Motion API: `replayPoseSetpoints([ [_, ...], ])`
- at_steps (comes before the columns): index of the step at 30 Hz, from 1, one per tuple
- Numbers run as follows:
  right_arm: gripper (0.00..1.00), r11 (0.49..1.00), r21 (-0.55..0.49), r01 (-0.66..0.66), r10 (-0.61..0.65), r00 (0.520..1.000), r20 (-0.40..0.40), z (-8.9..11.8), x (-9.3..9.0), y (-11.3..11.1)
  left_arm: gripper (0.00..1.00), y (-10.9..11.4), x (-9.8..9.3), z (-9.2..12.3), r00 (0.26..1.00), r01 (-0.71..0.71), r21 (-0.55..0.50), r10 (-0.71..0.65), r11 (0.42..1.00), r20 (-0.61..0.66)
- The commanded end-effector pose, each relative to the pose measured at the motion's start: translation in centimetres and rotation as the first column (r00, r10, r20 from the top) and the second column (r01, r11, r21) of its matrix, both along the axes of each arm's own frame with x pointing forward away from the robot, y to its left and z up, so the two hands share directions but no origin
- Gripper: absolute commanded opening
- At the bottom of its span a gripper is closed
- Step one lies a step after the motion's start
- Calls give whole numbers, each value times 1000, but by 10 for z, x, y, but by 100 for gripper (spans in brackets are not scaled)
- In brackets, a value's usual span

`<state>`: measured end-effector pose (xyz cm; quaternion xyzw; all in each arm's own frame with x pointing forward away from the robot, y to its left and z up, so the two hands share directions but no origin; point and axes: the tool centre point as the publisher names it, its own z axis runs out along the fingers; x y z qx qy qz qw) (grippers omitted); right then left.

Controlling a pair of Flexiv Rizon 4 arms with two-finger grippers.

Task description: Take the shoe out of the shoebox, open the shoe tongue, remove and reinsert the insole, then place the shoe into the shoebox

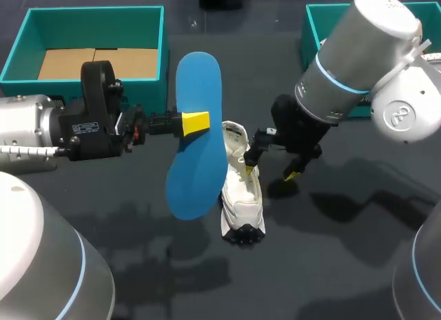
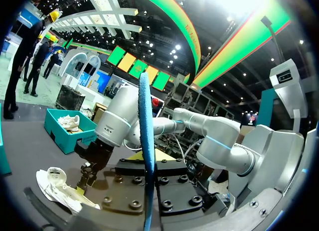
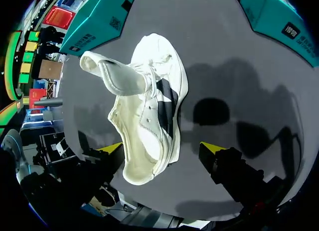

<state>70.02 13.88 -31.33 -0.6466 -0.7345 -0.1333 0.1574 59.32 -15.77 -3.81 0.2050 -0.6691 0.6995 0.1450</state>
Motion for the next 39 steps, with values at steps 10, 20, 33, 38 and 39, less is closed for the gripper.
replayPoseSetpoints([
  [10,100,945,327,7,16,998,-68,33,0,-17,0,-3,0,1,1000,-3,-1,3,1000,0],
  [20,100,935,354,3,35,994,-100,32,0,-15,0,4,32,9,908,-68,9,59,998,415],
  [33,100,869,483,106,0,976,-216,42,12,-18,0,1,64,-10,641,-6,159,-118,987,759],
  [38,100,869,483,106,0,976,-216,42,12,-18,0,-1,62,-12,597,-29,183,-130,983,792],
  [39,100,863,493,107,9,974,-227,43,14,-19,0,-3,61,-14,590,-19,175,-131,984,797],
])
